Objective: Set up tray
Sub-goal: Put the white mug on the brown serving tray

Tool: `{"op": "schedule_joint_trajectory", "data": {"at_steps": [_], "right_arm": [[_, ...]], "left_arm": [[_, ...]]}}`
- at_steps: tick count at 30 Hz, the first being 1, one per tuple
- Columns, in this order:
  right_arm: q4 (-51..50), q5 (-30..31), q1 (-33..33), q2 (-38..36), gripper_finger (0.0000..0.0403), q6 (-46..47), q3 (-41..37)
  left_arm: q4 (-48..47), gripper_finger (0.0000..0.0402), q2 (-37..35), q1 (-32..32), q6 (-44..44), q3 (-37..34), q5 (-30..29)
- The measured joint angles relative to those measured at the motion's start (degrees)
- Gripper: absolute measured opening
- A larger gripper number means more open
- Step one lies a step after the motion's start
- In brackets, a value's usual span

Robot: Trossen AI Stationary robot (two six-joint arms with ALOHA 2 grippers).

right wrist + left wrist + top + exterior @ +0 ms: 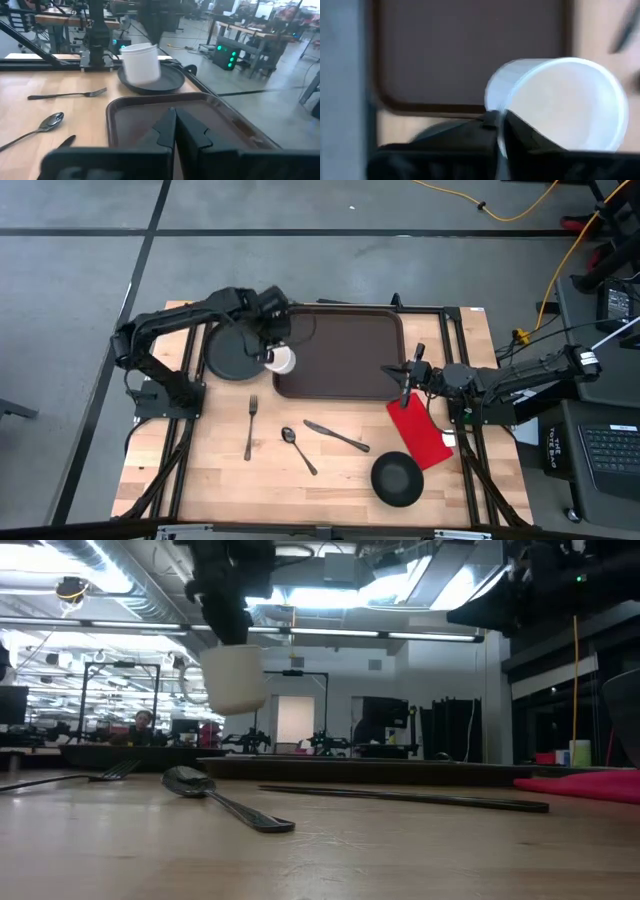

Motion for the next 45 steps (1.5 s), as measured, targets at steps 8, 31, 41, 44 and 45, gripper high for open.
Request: {"op": "schedule_joint_trajectory", "data": {"at_steps": [8, 31, 41, 44, 45], "right_arm": [[-0.07, -5.66, -7.39, 0.03, 0.0014, 1.15, 1.65], [-6.50, -10.06, -20.37, 0.64, 0.0014, 1.02, 3.08], [-6.49, -10.07, -21.02, 3.20, 0.0014, 1.06, 3.06], [-6.32, -10.06, -21.04, 4.03, 0.0014, 0.96, 3.06], [-6.10, -10.06, -21.02, 4.22, 0.0014, 0.93, 3.06]], "left_arm": [[-0.71, 0.0003, 8.88, 9.06, 12.43, 8.71, 4.03], [-9.38, 0.0003, 36.56, 15.13, 30.90, 39.04, 4.07], [-9.51, 0.0003, 40.13, 15.98, 31.74, 44.73, 5.33], [-9.64, 0.0003, 40.13, 16.10, 30.44, 44.78, 5.51], [-9.83, 0.0003, 40.13, 16.10, 30.08, 44.78, 5.51]]}}
